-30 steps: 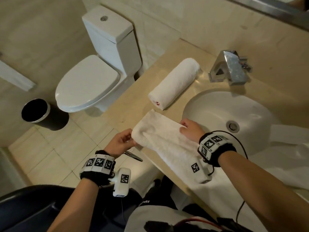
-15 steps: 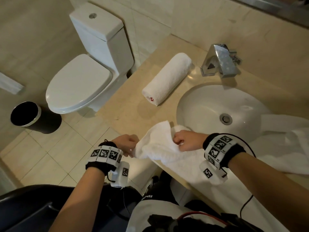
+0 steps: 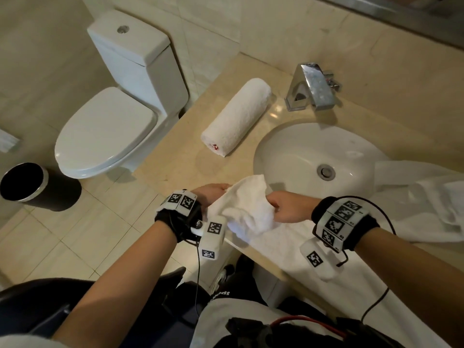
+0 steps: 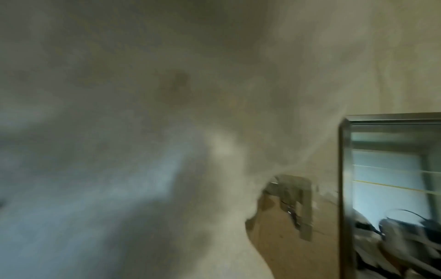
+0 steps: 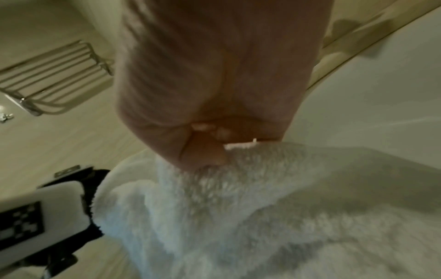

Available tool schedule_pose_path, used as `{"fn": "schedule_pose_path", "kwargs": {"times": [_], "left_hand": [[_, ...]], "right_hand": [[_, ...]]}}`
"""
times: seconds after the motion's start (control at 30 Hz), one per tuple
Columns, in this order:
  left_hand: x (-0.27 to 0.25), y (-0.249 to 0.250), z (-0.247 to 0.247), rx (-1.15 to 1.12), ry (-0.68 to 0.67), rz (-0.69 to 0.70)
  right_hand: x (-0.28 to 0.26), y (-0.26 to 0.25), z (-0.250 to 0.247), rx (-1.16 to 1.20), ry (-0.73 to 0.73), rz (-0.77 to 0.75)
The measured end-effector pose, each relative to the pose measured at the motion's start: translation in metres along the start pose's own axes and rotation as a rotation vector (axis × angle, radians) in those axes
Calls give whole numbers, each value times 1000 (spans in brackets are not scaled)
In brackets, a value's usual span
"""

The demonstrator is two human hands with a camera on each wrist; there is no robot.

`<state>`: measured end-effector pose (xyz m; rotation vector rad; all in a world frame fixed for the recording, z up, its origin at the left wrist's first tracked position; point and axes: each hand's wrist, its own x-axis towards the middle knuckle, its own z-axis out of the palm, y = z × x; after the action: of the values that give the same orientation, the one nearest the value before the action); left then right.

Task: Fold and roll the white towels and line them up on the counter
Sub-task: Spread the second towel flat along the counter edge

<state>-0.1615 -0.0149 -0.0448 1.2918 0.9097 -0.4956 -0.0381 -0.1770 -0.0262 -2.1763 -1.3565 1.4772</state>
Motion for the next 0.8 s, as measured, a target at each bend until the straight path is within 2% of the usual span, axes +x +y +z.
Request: {"fn": "schedule_pose_path", "kwargs": {"times": [0.1, 0.13, 0.23, 0.3, 0.37, 0.4, 0.43, 0.53, 0.57, 0.63, 0.67, 0.73, 0.8], "left_hand": [[-19, 14, 3, -102, 10, 293], [-25, 15, -1, -111, 34, 350], [-38, 0, -15, -59, 206, 504], [-34, -21, -30, 150, 348, 456], [-27, -41, -40, 427, 390, 269], [-21, -51, -45, 488, 396, 202], [-16, -58, -47, 474, 414, 170], [-10, -52, -47, 225, 498, 140], [-7, -45, -47, 206, 540, 149], [-3, -28, -44, 313, 586, 211], [-4, -18, -41, 368, 573, 251], [-1, -6, -33, 432, 426, 296], [3, -4, -31, 357, 253, 204]], "right_hand": [[-8, 1, -10, 13, -12, 9], [-10, 3, -11, 9, -13, 12], [-13, 5, -12, 0, -16, 17], [-12, 2, -10, 5, -27, 34], [-8, -1, -7, -48, -56, 42], [-6, -3, -5, -94, -71, 60], [-3, -3, -3, -129, -81, 87], [4, -7, 3, -162, -120, 118], [5, -9, 4, -174, -131, 117], [7, -14, 5, -168, -130, 107], [8, -18, 4, -148, -123, 99], [8, -25, 2, -76, -96, 92], [11, -29, -2, 56, -26, 76]]}}
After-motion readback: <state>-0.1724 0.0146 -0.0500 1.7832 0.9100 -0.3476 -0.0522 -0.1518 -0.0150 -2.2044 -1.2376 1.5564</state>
